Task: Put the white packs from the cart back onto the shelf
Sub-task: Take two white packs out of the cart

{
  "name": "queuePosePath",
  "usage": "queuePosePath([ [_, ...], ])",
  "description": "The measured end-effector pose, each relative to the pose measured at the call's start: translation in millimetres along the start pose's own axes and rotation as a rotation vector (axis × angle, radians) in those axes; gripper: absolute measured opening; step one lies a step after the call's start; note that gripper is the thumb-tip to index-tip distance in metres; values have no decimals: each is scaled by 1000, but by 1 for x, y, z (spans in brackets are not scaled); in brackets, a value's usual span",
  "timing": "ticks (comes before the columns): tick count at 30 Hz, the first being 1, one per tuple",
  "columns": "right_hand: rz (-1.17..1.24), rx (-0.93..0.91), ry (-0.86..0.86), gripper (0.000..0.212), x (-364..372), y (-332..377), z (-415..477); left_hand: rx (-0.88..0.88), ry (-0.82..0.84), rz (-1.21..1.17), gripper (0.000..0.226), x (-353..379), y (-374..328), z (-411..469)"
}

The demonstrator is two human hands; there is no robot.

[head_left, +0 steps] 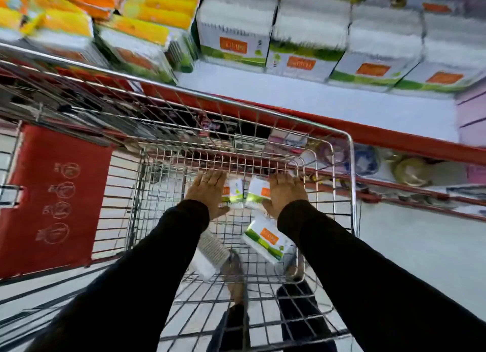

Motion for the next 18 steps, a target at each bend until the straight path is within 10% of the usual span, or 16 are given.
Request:
queuePosePath([
  [18,74,-68,33,59,-40,21,-4,5,-7,-122,66,-35,12,-12],
])
Point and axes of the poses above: each hand's wrist, its own z-axis towards the middle knuckle, its own x-axis out of the palm, y = z × x, the point moved 6 cm from there along z, towards the middle knuckle, and after that the axes turned 15 degrees about z, right-handed, at the moved point
